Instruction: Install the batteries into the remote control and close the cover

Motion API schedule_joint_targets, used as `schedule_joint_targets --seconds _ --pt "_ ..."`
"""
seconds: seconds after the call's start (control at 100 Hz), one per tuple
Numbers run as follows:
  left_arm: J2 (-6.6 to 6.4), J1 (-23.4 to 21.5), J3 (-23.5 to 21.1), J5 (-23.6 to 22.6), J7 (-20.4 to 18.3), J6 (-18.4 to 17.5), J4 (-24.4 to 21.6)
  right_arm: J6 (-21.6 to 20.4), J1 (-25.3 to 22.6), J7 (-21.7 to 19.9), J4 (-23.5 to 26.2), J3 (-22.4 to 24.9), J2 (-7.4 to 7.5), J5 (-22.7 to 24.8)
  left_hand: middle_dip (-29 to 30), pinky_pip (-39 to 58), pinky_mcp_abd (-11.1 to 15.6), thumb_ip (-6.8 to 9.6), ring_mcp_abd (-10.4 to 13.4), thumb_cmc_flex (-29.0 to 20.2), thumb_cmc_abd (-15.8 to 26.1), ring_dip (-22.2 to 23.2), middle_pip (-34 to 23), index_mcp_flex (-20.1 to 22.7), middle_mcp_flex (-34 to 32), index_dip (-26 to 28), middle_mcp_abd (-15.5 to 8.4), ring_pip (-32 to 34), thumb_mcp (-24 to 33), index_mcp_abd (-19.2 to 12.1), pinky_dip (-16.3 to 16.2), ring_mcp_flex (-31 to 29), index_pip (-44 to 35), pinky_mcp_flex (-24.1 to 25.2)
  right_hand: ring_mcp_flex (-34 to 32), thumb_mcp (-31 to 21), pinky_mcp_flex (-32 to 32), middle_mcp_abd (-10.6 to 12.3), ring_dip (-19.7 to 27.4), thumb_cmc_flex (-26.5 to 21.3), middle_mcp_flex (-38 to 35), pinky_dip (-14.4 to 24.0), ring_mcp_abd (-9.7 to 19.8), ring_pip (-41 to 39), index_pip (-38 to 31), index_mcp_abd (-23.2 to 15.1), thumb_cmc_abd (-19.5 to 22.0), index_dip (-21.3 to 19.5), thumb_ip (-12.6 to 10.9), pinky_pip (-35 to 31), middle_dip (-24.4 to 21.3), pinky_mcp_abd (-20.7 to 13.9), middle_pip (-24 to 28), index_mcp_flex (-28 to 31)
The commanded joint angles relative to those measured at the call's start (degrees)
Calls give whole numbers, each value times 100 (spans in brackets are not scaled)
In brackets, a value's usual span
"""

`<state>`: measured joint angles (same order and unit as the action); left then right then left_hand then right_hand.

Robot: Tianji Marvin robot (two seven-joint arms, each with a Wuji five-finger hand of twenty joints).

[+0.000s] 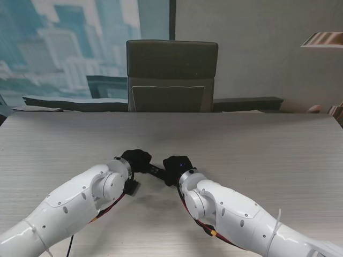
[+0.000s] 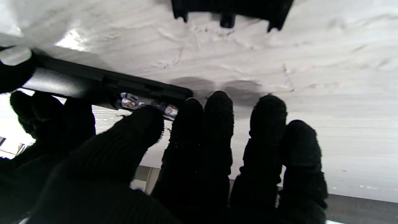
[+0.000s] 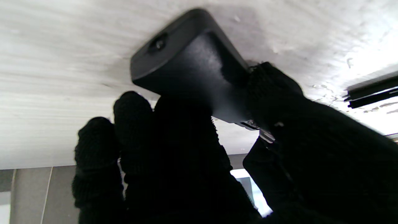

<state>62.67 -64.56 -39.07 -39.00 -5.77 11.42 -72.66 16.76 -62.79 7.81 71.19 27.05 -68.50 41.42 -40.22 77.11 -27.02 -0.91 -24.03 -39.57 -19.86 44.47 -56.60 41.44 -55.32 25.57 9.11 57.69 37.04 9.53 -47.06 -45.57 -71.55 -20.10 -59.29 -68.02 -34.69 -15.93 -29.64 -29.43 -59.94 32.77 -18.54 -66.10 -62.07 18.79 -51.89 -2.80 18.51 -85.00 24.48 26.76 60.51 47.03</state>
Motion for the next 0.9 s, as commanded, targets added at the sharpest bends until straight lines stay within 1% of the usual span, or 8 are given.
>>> schedule_joint_targets --seconds 0.0,0.23,0.37,0.67,0.75,0.83,0.85,0.89 --pt "53 -21 121 14 -206 -54 21 -2 -202 -192 -185 -101 19 -50 79 11 147 56 -154 -205 -474 -62 32 97 -172 -173 -191 -38 351 -748 148 16 -1 63 49 -443 31 36 36 -482 -98 112 -88 -121 -408 -1348 197 -348 -107 -224 54 163 164 1056" --pt "29 126 366 60 -393 -98 101 -13 -193 -163 -220 -103 5 -63 139 -7 151 150 -154 -155 -648 -120 100 251 -287 -245 -191 -110 581 -741 229 -19 2 62 54 -439 34 41 34 -483 -93 113 -88 -121 -405 -1345 205 -351 -110 -223 53 163 168 1048" --pt "4 186 523 -46 -451 -85 109 -10 -194 -149 -231 -97 0 -68 178 5 167 211 -129 -102 -741 -156 132 349 -377 -294 -190 -126 726 -733 283 -71 13 27 54 -437 38 38 34 -480 -93 115 -93 -120 -405 -1345 206 -352 -110 -222 52 165 169 1048" --pt "-17 188 604 -118 -495 128 170 -2 -210 -139 -227 -72 14 -40 290 30 178 99 -109 -146 -795 -262 267 432 -476 -376 -154 -212 746 -702 360 -127 91 29 65 -434 38 40 31 -473 -86 117 -78 -121 -402 -1346 201 -354 -110 -221 50 165 169 1043" --pt "-20 199 637 -144 -490 181 205 3 -212 -139 -224 -69 16 -36 241 42 313 141 20 -27 -777 -251 161 403 -382 -353 -309 -146 693 -833 392 -72 81 45 61 -435 38 45 30 -471 -84 117 -79 -122 -401 -1345 204 -354 -110 -221 50 165 171 1040" --pt "-33 239 713 -167 -537 221 232 3 -214 -139 -224 -68 18 -29 197 44 368 205 80 39 -826 -243 57 433 -383 -319 -432 -116 661 -871 417 -52 9 64 56 -436 38 45 29 -471 -79 118 -82 -125 -400 -1348 206 -355 -111 -221 49 165 169 1038" --pt "-33 245 728 -170 -542 230 240 4 -214 -138 -223 -67 18 -29 190 45 376 216 86 60 -854 -242 39 455 -389 -313 -388 -113 654 -884 422 -52 -14 67 57 -436 39 48 29 -472 -81 118 -82 -124 -403 -1364 206 -358 -111 -220 49 164 171 1036" --pt "-28 255 759 -173 -526 237 265 6 -216 -138 -223 -66 20 -26 158 50 374 263 99 86 -924 -226 -49 505 -424 -309 -441 -74 695 -863 435 -64 -78 67 70 -436 39 47 31 -470 -80 118 -83 -117 -404 -1367 206 -360 -111 -220 49 164 171 1035"
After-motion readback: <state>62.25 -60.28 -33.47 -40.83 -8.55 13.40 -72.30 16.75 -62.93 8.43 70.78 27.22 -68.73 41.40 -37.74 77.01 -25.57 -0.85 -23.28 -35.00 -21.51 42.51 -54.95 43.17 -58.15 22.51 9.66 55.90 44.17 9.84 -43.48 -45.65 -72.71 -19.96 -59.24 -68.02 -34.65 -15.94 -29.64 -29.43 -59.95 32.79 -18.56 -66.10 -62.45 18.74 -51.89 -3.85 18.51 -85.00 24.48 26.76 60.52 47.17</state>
